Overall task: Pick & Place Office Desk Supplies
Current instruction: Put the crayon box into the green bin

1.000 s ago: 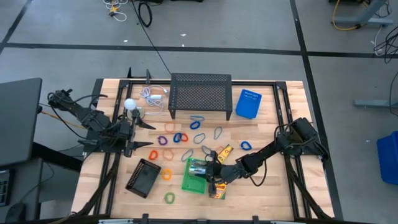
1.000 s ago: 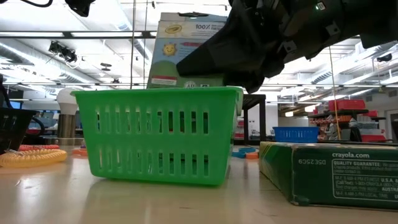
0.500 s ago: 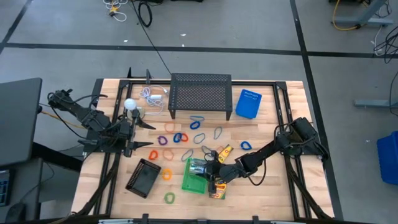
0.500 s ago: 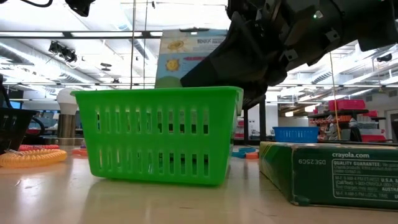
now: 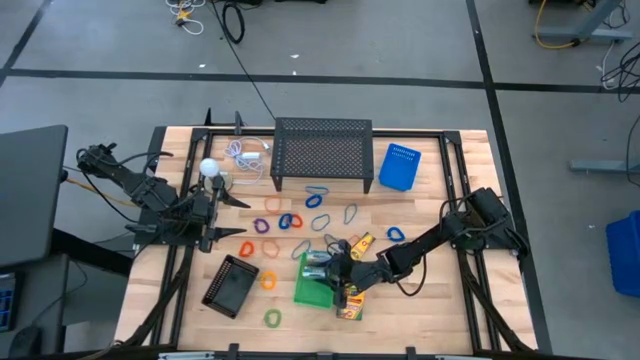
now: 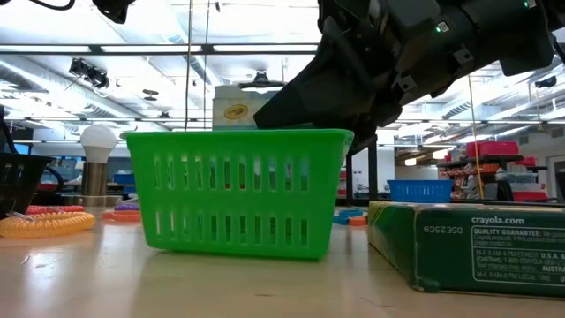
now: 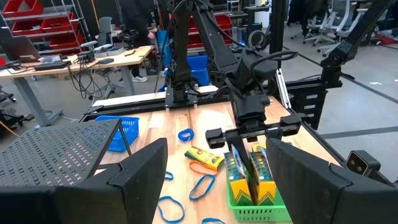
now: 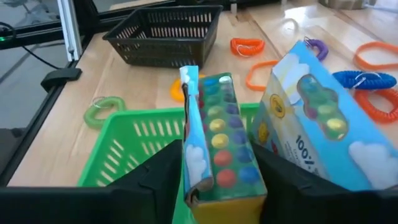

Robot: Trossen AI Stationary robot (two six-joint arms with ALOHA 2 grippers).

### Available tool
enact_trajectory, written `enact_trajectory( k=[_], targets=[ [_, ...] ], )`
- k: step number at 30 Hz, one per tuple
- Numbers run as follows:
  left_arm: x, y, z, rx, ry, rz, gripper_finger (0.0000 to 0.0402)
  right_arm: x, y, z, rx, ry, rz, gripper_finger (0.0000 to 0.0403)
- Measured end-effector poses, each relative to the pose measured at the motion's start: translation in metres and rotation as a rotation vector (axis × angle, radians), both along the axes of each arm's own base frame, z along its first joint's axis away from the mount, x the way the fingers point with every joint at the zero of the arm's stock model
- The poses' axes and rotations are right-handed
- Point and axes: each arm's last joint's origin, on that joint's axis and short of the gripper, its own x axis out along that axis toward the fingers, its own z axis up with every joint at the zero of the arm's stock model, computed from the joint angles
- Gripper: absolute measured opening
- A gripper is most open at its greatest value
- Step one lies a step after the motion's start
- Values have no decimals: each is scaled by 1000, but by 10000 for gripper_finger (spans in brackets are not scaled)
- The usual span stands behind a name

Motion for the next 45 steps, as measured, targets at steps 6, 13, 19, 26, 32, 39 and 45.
enact_trajectory(
  k=[6,13,19,26,32,39,45],
  targets=[
    [0,0,0,-2,0,0,283,1,3,5,-54,-53,-15,155],
    [0,0,0,-9,1,1,283,5,8,13,-118,-60,-11,127],
    [0,0,0,-10,2,-3,283,7,10,15,-179,-22,-75,116],
    [0,0,-1,-8,7,-6,283,7,17,21,-263,-23,-109,116],
    [0,0,-1,-8,7,-6,283,7,19,23,-265,-28,-104,117],
    [0,-1,-1,-9,8,-19,283,7,20,22,-263,-25,-76,117],
    [0,-1,-1,-11,9,-33,283,8,20,22,-220,-18,-34,118]
  ],
)
